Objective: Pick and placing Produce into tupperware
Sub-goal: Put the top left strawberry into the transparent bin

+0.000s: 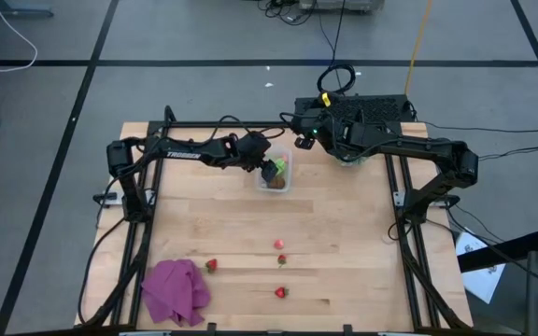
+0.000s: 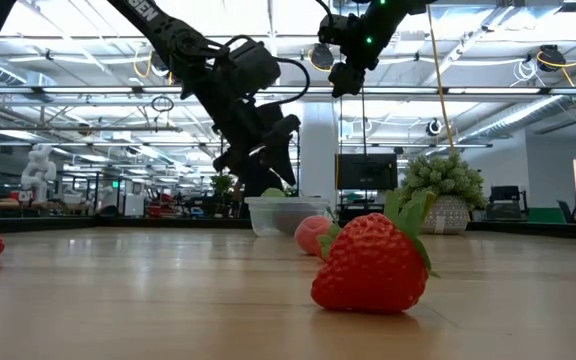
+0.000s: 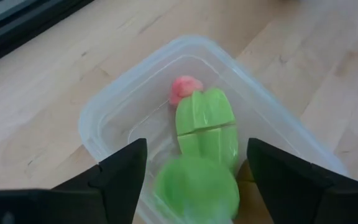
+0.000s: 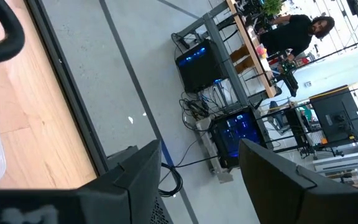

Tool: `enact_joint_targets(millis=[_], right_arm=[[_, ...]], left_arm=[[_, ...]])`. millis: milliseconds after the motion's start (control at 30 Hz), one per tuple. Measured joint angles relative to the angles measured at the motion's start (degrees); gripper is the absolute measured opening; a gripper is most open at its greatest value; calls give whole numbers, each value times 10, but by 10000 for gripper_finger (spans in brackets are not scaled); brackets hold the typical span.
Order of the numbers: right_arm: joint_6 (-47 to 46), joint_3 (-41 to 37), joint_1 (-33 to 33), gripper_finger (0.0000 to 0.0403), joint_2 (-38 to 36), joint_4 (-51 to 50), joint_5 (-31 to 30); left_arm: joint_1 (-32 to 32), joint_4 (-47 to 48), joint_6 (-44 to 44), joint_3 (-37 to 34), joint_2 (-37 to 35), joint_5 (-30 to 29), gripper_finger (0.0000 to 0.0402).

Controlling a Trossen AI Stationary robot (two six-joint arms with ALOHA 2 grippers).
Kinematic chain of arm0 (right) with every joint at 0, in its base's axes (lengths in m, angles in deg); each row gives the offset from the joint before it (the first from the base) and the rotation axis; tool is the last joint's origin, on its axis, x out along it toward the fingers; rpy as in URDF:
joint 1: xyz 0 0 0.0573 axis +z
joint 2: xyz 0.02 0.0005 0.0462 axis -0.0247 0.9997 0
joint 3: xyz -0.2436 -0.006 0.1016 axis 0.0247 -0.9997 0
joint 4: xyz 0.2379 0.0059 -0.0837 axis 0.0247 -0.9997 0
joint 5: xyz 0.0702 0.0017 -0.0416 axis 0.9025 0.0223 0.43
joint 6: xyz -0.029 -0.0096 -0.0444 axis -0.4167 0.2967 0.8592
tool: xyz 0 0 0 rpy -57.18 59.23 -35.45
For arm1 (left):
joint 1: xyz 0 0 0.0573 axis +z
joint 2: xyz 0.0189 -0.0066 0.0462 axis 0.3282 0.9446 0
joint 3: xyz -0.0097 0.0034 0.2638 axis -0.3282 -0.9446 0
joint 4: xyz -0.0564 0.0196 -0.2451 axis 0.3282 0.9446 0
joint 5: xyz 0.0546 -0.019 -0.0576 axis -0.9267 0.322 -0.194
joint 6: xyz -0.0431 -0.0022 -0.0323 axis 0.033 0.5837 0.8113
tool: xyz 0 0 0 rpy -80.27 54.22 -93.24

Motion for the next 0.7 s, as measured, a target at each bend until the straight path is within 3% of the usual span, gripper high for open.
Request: enact_joint_targets(millis=[333,433,567,700], right_arm=[[0,0,0,203,0,0,0],[0,0,0,203,0,-1,0],[0,0,0,203,0,-3,0],[0,0,0,203,0,-13,0]], left_arm=[[28,13,-46,16,-23,-11,282],[40,54,-59,26,-42,-13,280],[53,164,-95,37,-85,-66,274],[57,331,-44,38,-144,-87,276]])
